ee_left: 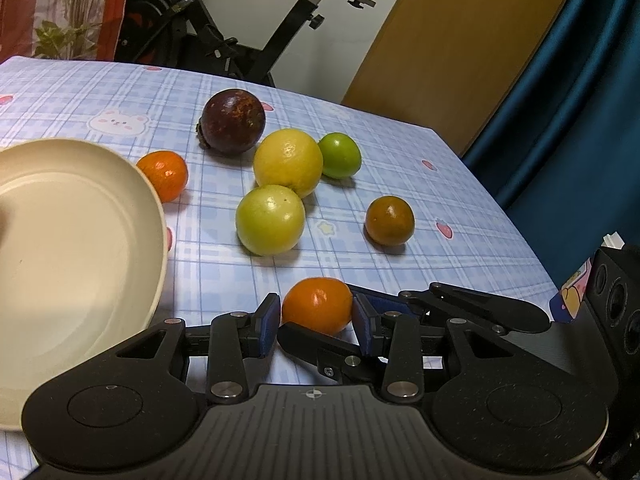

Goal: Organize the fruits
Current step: 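Carry the mandarin with the left tool over the cream plate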

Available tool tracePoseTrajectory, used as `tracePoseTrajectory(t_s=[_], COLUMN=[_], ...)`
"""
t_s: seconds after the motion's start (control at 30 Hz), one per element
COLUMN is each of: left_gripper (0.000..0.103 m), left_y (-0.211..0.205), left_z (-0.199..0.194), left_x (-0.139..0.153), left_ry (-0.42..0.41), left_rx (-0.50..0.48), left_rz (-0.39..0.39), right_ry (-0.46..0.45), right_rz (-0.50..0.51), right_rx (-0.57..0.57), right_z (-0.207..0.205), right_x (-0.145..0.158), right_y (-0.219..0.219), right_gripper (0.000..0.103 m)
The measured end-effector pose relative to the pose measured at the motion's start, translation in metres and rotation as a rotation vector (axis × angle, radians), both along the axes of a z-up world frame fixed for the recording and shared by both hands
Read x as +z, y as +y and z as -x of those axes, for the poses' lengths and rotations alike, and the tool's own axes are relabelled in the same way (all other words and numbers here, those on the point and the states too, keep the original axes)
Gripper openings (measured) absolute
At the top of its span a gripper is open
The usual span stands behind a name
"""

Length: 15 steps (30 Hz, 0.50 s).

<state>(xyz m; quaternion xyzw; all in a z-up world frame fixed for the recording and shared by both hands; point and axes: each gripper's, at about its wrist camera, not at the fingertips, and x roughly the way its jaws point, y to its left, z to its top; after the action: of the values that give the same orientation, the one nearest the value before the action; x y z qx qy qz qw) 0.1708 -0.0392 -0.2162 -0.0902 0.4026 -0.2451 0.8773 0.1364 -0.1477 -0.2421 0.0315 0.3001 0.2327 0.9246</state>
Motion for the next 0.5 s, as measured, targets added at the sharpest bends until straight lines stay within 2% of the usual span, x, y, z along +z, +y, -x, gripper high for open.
tracePoseTrajectory(t_s=[0.17, 0.3, 0.5], left_gripper=[0.041, 0.041, 0.04], left_y=[0.009, 0.015, 0.041], left_z=[0.005, 0.01, 0.01], left_x=[0.002, 0.015, 0.028], left_ry=[-0.003, -0.06, -0.101], left_rx=[0.022, 0.029, 0.108], left_rz=[0.031, 0.034, 0.055], right_ry=[-0.018, -0.043, -0.078], right_rz=[0.018, 0.004, 0.012], right_rx=[0.019, 0.025, 0.083], right_z=[0.004, 0.005, -0.008], right_x=[0.001, 0.01, 0.029], right_y=[0.005, 0.008, 0.027], right_gripper=[0.046, 0.045, 0.045])
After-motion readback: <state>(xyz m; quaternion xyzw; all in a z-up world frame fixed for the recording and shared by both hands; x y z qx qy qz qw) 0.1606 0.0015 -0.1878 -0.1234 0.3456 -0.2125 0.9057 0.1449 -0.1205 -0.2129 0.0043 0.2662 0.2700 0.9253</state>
